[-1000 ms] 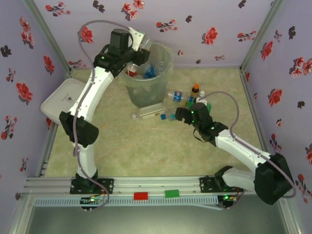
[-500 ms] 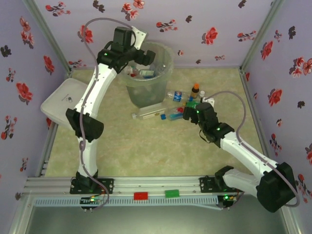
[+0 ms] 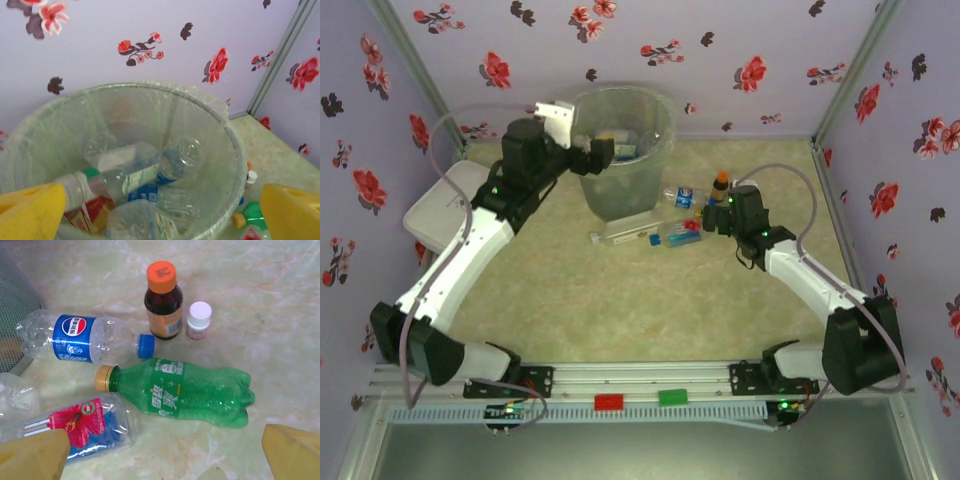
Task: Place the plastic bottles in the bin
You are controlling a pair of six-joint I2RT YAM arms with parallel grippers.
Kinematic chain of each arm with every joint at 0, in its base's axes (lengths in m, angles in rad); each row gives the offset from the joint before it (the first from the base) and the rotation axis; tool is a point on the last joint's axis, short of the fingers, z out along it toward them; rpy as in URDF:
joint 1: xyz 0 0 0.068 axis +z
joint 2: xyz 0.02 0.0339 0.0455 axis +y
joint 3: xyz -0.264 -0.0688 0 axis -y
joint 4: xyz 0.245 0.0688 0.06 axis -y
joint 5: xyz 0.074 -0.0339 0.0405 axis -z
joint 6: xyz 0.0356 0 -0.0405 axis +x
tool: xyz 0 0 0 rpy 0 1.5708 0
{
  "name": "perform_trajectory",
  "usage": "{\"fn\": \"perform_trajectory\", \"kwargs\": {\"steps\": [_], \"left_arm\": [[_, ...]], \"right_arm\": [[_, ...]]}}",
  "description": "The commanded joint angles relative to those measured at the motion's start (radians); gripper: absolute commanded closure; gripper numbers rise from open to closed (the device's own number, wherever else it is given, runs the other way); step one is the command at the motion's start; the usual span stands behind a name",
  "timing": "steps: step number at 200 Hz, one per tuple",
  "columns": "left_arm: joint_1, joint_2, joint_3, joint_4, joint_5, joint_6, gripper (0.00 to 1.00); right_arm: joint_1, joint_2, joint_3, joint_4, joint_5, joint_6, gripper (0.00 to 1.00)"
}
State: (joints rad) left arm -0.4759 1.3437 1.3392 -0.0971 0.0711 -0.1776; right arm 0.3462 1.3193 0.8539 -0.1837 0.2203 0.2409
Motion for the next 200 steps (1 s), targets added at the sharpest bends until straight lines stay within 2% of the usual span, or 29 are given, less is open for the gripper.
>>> {"fn": "perform_trajectory", "kwargs": {"steps": [1,20,52,87,113,155,200], "left_arm": [[-0.003,-0.07,-0.182,0.27,-0.024,-0.151,0.0],[-0.003,-0.13,-0.334,0.377,-0.049,-0.219,0.0],[-0.001,-0.184,-0.507,0.46,-0.095,-0.284,0.0],[0.003,-0.204,-0.563,0.424,-0.113,-0.287,0.0],[0.005,-0.207,-0.618,0.417,-0.113,-0.341,0.0],[0.005,-0.194,-0.726,0.534,-0.11,-0.465,0.0],[0.005,-0.186,-0.712,0.504,-0.106,-0.435,0.0]], "right_arm": [[-0.043,0.078,0.064,0.036,-0.106,-0.113,0.01],[-0.087,0.17,0.136,0.019,-0.161,-0.146,0.01],[-0.13,0.3,0.254,-0.02,-0.269,-0.145,0.01],[-0.131,0.413,0.335,-0.059,-0.292,-0.134,0.01],[-0.131,0.463,0.367,-0.078,-0.303,-0.129,0.01],[-0.135,0.541,0.419,-0.138,-0.297,-0.146,0.02],[-0.135,0.543,0.386,-0.157,-0.293,-0.132,0.04]]}}
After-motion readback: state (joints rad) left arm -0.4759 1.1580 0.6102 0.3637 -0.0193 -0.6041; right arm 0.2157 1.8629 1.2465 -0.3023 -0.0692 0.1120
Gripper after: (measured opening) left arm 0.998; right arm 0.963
